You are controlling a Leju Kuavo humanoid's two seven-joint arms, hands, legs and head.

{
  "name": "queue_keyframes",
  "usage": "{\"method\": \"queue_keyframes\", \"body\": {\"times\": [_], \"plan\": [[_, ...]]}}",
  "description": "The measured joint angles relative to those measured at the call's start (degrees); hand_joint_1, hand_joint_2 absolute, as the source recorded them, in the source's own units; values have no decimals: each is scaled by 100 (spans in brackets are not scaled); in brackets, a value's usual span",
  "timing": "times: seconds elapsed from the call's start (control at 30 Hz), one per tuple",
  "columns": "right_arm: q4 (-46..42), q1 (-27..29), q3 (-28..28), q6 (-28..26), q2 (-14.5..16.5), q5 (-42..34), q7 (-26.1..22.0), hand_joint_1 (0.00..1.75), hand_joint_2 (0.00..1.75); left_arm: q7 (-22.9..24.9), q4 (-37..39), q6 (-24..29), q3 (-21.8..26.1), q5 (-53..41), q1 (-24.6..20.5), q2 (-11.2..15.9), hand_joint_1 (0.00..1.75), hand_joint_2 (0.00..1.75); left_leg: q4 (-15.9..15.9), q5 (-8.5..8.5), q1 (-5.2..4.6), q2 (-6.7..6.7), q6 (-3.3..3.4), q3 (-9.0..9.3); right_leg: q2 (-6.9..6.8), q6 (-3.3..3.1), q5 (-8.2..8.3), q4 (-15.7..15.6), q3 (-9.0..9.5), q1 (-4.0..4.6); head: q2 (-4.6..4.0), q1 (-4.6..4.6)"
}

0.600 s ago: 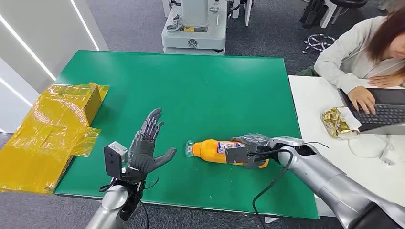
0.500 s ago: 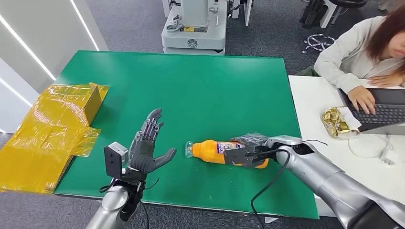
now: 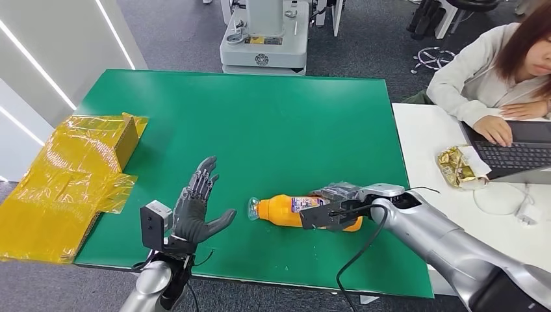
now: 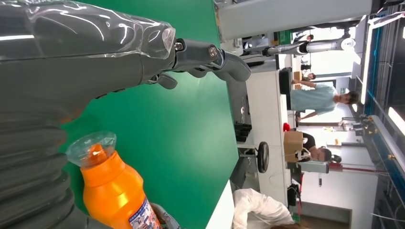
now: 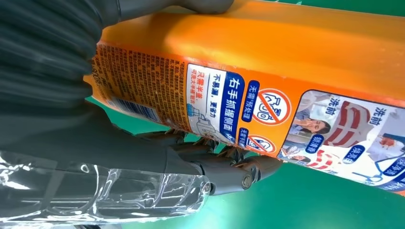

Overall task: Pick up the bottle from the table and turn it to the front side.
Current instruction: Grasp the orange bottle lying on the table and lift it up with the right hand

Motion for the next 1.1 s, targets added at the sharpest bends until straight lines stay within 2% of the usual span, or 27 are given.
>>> {"method": "queue_keyframes", "body": {"times": [0.17,0.27,0.37,0.47,0.57,0.8,0.97,1.1], "plan": [[19,328,-365,-120,-42,-1428,-475,175,175,-50,-96,164,27,-102,84,2,0,175,2,0,0,-3,0,1,-2,0,0,-1,0,0,0,-1],[-216,867,-950,-350,-201,-2378,-831,175,175,-158,-164,355,52,-248,129,6,0,175,3,-1,1,-19,0,-4,-16,1,-2,-4,0,1,0,-1],[-784,1543,-1575,-572,-495,-2825,-999,175,175,-251,-251,528,115,-418,177,10,0,175,2,-2,1,-35,0,-14,-32,3,-7,-5,0,2,0,0],[-1328,2120,-2069,-682,-751,-2915,-1004,175,175,-273,-319,586,183,-491,198,14,0,175,2,-6,0,-32,1,-23,-29,5,-9,-6,-4,1,0,0],[-1685,2462,-2379,-726,-895,-2940,-956,175,175,-276,-355,606,210,-516,196,17,0,175,3,-10,0,-17,2,-20,-15,4,-8,-7,-7,0,0,-1],[-2270,3096,-2949,-990,-964,-2795,-837,175,175,-350,-360,674,371,-569,133,38,0,175,2,-9,2,-19,1,-17,-17,3,-7,-5,-9,2,0,-1],[-2570,3438,-3393,-1252,-963,-2689,-1006,175,175,-223,-303,324,437,-258,-47,80,0,175,1,-9,2,-18,1,-19,-16,2,-8,-4,-9,3,0,1],[-2820,3643,-3698,-1512,-863,-2235,-1223,175,175,-13,-197,-211,432,73,-181,123,0,175,2,-9,2,-18,1,-22,-15,2,-7,-4,-10,2,0,0]]}}
